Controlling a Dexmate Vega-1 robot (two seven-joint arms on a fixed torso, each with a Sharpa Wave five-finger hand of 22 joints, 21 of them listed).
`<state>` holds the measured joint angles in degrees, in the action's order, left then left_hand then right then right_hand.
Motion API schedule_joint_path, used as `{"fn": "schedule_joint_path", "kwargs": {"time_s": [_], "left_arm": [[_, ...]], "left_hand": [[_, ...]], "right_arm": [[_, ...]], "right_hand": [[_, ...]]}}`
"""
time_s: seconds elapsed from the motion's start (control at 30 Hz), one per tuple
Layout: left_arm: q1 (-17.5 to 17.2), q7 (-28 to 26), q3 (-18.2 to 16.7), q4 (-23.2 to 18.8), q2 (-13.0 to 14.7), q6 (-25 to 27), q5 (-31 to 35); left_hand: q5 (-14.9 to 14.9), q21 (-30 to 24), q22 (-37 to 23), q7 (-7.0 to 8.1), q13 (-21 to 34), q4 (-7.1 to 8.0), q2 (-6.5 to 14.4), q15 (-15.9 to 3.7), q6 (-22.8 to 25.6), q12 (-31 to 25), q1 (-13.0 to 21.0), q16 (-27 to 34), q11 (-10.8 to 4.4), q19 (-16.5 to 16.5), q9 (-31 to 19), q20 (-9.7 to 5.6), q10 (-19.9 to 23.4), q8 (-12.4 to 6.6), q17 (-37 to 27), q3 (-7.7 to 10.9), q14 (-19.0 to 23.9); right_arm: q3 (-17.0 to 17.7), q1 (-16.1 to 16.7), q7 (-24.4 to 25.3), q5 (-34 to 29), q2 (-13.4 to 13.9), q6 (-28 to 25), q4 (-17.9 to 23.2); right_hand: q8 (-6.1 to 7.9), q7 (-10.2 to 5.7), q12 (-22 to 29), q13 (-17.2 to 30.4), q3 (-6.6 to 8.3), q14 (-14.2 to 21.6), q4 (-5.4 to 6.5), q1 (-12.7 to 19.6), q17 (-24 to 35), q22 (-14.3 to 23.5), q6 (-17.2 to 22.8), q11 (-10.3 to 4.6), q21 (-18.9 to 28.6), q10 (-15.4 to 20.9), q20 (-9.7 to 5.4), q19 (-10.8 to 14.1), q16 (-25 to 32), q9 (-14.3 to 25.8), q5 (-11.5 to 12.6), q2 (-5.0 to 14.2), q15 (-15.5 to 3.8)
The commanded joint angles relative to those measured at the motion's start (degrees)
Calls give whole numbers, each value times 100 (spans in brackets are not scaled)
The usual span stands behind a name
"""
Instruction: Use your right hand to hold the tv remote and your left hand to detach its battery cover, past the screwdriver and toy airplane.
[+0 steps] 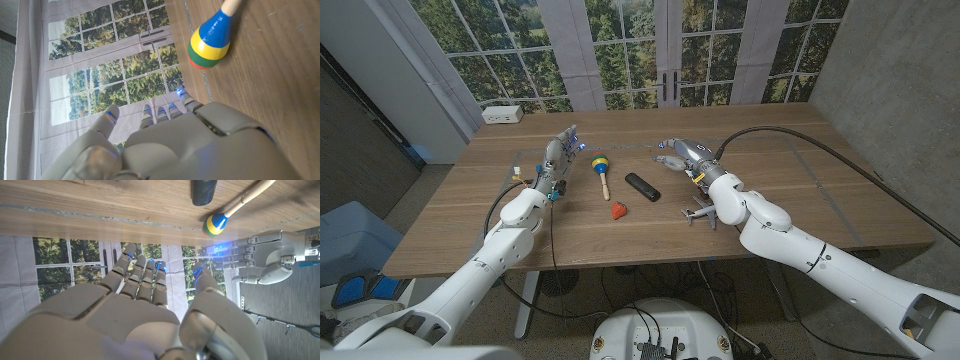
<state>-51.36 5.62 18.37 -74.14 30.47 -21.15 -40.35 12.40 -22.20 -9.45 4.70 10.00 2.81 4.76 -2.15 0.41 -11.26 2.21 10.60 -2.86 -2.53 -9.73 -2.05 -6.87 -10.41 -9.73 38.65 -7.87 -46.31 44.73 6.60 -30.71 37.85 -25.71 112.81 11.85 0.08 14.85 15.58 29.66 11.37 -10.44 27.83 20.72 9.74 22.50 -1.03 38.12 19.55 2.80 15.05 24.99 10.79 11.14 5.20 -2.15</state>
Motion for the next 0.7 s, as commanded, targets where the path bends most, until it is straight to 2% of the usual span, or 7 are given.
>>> {"fn": "schedule_joint_path", "kwargs": {"time_s": [0.03,0.3,0.7], "left_arm": [[-20,46,-39,23,16,-24,-48],[-20,86,-46,42,27,-31,-64],[-96,71,-83,-29,63,-13,-104]], "left_hand": [[-7,43,-34,26,12,-32,214,-123,35,9,20,-16,-1,22,-12,-117,27,5,-26,24,13],[-9,60,-35,22,12,-37,216,-125,34,10,16,-15,-6,31,-13,-118,29,7,-27,24,15],[-12,91,-36,27,13,-47,222,-126,29,12,12,-15,-12,43,-13,-111,30,11,-27,25,20]], "right_arm": [[-161,-39,-68,-330,-151,-37,-125],[-208,-38,-196,-307,-230,-6,-171],[-250,-22,-298,-294,-277,-8,-203]], "right_hand": [[-7,1,-7,24,-30,-5,-25,79,-4,19,-15,-54,-24,23,45,37,-10,31,-7,-57,-213],[1,-12,-5,31,-25,-5,-33,201,-21,19,-10,-73,-49,32,31,45,-21,32,-18,-96,-225],[14,-27,12,51,-28,-7,29,295,-13,24,17,-75,-83,64,-5,46,-12,36,-8,-26,-240]]}}
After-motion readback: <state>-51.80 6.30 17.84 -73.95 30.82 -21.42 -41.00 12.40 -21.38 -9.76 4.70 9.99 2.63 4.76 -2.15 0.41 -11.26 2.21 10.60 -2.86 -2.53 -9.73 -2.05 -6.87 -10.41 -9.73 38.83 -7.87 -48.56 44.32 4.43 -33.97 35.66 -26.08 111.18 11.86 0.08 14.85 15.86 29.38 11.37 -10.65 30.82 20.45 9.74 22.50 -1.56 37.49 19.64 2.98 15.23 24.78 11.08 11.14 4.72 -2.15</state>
